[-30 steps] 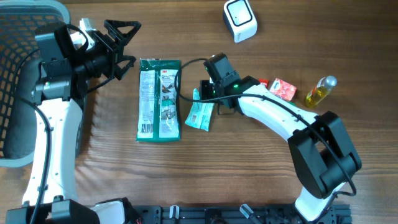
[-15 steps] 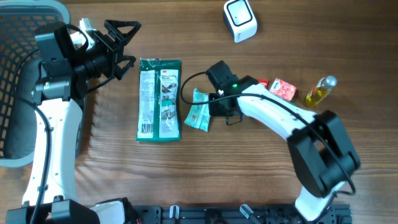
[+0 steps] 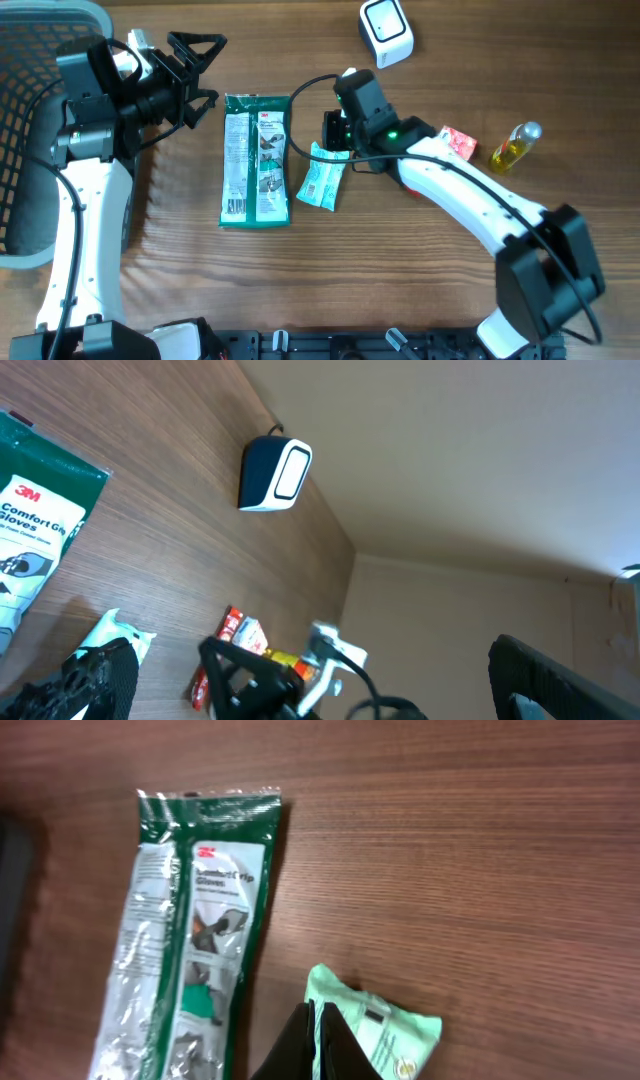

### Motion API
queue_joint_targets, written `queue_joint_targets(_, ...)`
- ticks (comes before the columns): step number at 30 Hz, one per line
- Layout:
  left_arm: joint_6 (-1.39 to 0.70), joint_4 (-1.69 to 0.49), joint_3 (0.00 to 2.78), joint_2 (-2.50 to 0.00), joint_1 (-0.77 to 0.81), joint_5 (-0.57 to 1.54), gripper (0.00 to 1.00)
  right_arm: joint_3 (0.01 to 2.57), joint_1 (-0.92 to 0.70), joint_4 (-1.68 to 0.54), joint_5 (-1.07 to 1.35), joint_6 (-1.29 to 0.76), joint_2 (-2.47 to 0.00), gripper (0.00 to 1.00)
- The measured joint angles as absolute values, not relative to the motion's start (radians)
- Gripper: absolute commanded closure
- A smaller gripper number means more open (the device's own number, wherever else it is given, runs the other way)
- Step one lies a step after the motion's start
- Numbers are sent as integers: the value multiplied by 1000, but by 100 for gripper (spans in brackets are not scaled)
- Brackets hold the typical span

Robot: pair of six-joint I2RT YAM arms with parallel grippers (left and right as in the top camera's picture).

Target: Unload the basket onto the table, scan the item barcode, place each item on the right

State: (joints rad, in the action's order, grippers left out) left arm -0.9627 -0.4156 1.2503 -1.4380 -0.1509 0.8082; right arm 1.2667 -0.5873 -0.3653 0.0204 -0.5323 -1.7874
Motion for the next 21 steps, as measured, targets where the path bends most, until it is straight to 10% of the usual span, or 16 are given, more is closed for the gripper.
queue_joint_targets(9,-959,-422,1253,-1437,-151,778,0,1265,-587,-361,28,-532,-1930,96)
queue_joint_targets(21,-917,-898,1256,-1538,108,178,0,1263,-587,-377,62,-532,-1934,96)
